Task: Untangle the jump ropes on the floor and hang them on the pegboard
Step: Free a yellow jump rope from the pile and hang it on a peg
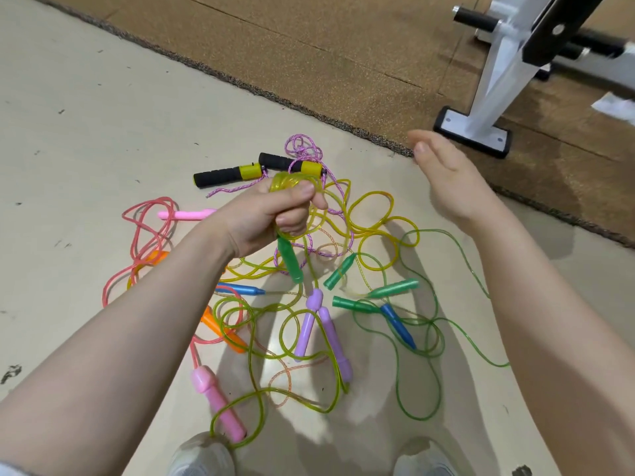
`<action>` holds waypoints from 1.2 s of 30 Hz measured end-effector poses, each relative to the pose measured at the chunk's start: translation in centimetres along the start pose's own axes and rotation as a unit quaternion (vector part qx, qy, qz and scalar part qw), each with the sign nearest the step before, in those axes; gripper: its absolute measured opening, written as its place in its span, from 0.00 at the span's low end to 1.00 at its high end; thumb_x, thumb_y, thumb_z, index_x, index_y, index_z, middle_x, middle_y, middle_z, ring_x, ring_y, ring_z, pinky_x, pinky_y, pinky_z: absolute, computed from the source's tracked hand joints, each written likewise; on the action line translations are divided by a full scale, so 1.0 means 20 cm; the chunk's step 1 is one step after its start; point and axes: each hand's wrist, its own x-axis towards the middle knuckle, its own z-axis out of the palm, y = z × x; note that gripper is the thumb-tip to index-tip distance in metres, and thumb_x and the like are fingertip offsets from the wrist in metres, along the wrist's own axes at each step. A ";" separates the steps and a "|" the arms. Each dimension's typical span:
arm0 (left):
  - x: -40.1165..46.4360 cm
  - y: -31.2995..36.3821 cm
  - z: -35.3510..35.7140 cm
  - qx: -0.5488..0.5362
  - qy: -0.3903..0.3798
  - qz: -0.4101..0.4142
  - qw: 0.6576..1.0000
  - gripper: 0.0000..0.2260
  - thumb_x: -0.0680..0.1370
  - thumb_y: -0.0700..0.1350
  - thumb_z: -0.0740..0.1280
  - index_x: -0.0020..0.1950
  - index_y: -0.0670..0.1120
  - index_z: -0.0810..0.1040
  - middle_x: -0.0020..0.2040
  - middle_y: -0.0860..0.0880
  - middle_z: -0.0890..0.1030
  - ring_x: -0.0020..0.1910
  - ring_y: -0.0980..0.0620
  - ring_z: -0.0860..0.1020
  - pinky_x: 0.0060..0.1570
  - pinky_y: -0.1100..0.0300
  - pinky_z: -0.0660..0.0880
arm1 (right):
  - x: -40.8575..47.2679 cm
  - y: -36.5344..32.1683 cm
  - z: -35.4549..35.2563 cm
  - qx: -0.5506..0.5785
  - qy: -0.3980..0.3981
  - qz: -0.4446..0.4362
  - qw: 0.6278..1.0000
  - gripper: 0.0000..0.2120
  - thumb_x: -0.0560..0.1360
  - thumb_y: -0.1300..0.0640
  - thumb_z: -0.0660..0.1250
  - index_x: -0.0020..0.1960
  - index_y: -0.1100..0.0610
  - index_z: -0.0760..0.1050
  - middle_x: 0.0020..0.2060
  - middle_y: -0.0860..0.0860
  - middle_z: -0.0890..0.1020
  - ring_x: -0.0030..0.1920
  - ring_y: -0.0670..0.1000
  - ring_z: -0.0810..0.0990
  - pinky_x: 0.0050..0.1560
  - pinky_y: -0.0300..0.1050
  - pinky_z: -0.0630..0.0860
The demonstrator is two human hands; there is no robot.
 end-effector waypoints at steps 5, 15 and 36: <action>0.03 0.05 0.10 0.025 0.023 0.022 0.999 0.14 0.76 0.45 0.58 0.38 0.43 0.79 0.19 0.55 0.63 0.21 0.58 0.60 0.26 0.66 0.61 | -0.07 -0.26 0.09 0.227 -0.193 0.004 0.955 0.06 0.76 0.50 0.61 0.47 0.51 0.74 0.40 0.49 0.82 0.40 0.49 0.81 0.47 0.43 0.77; 0.02 0.04 0.07 0.183 0.125 -0.006 0.975 0.16 0.80 0.46 0.60 0.34 0.42 0.75 0.21 0.53 0.69 0.24 0.55 0.66 0.27 0.67 0.66 | -0.06 -0.20 0.17 0.050 -0.186 -0.006 0.981 0.10 0.71 0.66 0.70 0.38 0.53 0.74 0.30 0.49 0.76 0.27 0.38 0.72 0.35 0.33 0.69; -0.04 0.00 -0.04 -0.042 -0.054 -0.176 0.982 0.24 0.54 0.53 0.82 0.45 0.44 0.85 0.30 0.50 0.75 0.14 0.62 0.64 0.15 0.73 0.60 | -0.06 -0.09 0.16 0.048 -0.203 -0.017 0.978 0.11 0.74 0.64 0.68 0.34 0.55 0.74 0.21 0.43 0.73 0.24 0.39 0.67 0.27 0.29 0.63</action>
